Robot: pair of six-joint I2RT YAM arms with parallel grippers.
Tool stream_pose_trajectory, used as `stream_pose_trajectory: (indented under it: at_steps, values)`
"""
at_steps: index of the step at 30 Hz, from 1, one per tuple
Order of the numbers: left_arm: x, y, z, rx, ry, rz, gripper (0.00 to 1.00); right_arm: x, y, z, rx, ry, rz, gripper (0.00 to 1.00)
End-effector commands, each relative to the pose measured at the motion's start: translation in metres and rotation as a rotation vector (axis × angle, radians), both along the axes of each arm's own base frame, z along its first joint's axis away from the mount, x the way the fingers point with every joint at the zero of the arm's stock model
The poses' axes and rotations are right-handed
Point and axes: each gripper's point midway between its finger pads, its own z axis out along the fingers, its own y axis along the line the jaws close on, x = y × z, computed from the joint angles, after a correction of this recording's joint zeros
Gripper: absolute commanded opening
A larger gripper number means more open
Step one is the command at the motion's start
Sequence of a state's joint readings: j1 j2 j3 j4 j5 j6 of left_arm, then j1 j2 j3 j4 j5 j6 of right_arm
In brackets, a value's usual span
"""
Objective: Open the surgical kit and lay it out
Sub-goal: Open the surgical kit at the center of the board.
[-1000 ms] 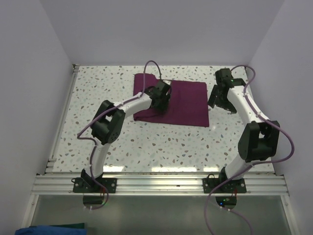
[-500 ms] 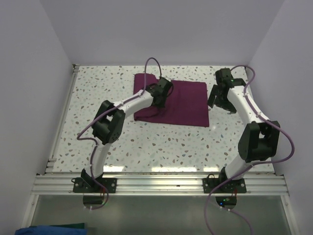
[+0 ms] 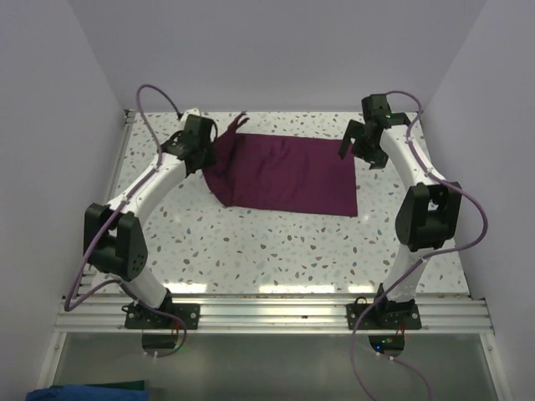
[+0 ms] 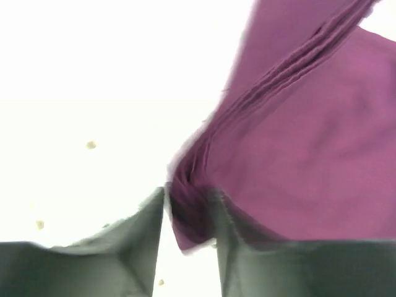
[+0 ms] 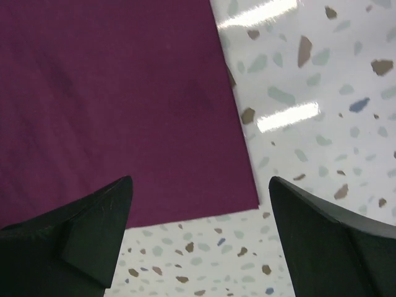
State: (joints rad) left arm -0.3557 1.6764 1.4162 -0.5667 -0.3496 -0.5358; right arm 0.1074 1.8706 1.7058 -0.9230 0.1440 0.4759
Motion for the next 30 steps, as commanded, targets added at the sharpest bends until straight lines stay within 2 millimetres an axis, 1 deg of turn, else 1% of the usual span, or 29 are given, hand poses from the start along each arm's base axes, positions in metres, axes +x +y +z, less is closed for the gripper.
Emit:
stream_pose_trajectory:
  at_steps: [1,2,3,4,5,7,8,10,11,12,13,14,15,16,17,19,20,22,23,25,28,29,30]
  values:
    - [-0.034,0.027,-0.04,-0.001,0.082,0.075,0.79,0.033,0.018,0.01,0.055,-0.069,0.058,0.96]
    - [-0.04,0.029,-0.046,-0.002,0.094,0.078,0.89,0.043,0.019,0.017,0.057,-0.096,0.055,0.96]
    - [-0.046,0.033,-0.047,-0.001,0.097,0.083,0.97,0.049,0.02,0.016,0.056,-0.099,0.052,0.96]
    - [-0.056,0.036,-0.059,0.001,0.126,0.093,1.0,0.053,0.021,0.014,0.057,-0.096,0.052,0.96]
    - [-0.06,0.037,-0.062,-0.002,0.136,0.095,0.99,0.065,0.022,0.01,0.059,-0.099,0.049,0.96]
    - [-0.065,0.038,-0.065,-0.015,0.144,0.092,1.0,0.075,0.022,0.006,0.059,-0.095,0.037,0.96]
    - [-0.067,0.038,-0.065,-0.015,0.149,0.089,0.99,0.086,0.022,0.001,0.054,-0.095,0.029,0.96]
    - [-0.066,0.038,-0.063,-0.011,0.151,0.08,0.99,0.095,0.017,-0.007,0.023,-0.087,0.008,0.96]
    - [-0.067,0.039,-0.063,-0.007,0.155,0.078,0.99,0.104,0.014,-0.001,0.011,-0.11,-0.008,0.96]
    - [-0.067,0.039,-0.062,-0.006,0.155,0.077,0.99,0.109,0.013,-0.017,0.001,-0.086,-0.014,0.96]
    - [-0.066,0.038,-0.06,-0.005,0.154,0.069,0.99,0.113,0.009,-0.021,-0.013,-0.084,-0.025,0.96]
    - [-0.067,0.039,-0.06,-0.002,0.157,0.069,0.99,0.122,0.008,-0.014,-0.015,-0.112,-0.031,0.94]
    - [-0.067,0.038,-0.06,-0.003,0.157,0.064,0.99,0.126,0.008,-0.028,-0.022,-0.094,-0.034,0.93]
    - [-0.068,0.038,-0.061,-0.004,0.162,0.056,0.99,0.131,0.005,-0.03,-0.03,-0.1,-0.041,0.92]
    - [-0.069,0.037,-0.062,-0.004,0.166,0.052,0.99,0.138,0.002,-0.026,-0.04,-0.122,-0.055,0.9]
    - [-0.072,0.037,-0.066,-0.002,0.181,0.041,0.99,0.146,-0.004,-0.031,-0.053,-0.135,-0.076,0.87]
    - [-0.073,0.037,-0.069,0.002,0.189,0.039,0.99,0.148,-0.012,-0.032,-0.08,-0.141,-0.101,0.83]
    - [-0.076,0.037,-0.073,0.005,0.202,0.035,0.99,0.154,-0.021,-0.031,-0.092,-0.166,-0.135,0.78]
    - [-0.076,0.038,-0.074,0.007,0.206,0.037,0.99,0.153,-0.026,-0.035,-0.107,-0.163,-0.15,0.75]
    - [-0.076,0.038,-0.078,0.009,0.212,0.035,0.99,0.158,-0.034,-0.036,-0.119,-0.185,-0.178,0.71]
    - [-0.073,0.037,-0.08,0.011,0.214,0.038,0.99,0.165,-0.042,-0.04,-0.12,-0.2,-0.197,0.66]
    - [-0.072,0.037,-0.082,0.011,0.219,0.037,0.99,0.166,-0.041,-0.05,-0.116,-0.186,-0.196,0.65]
    - [-0.072,0.037,-0.083,0.013,0.22,0.038,0.99,0.168,-0.04,-0.054,-0.108,-0.183,-0.191,0.65]
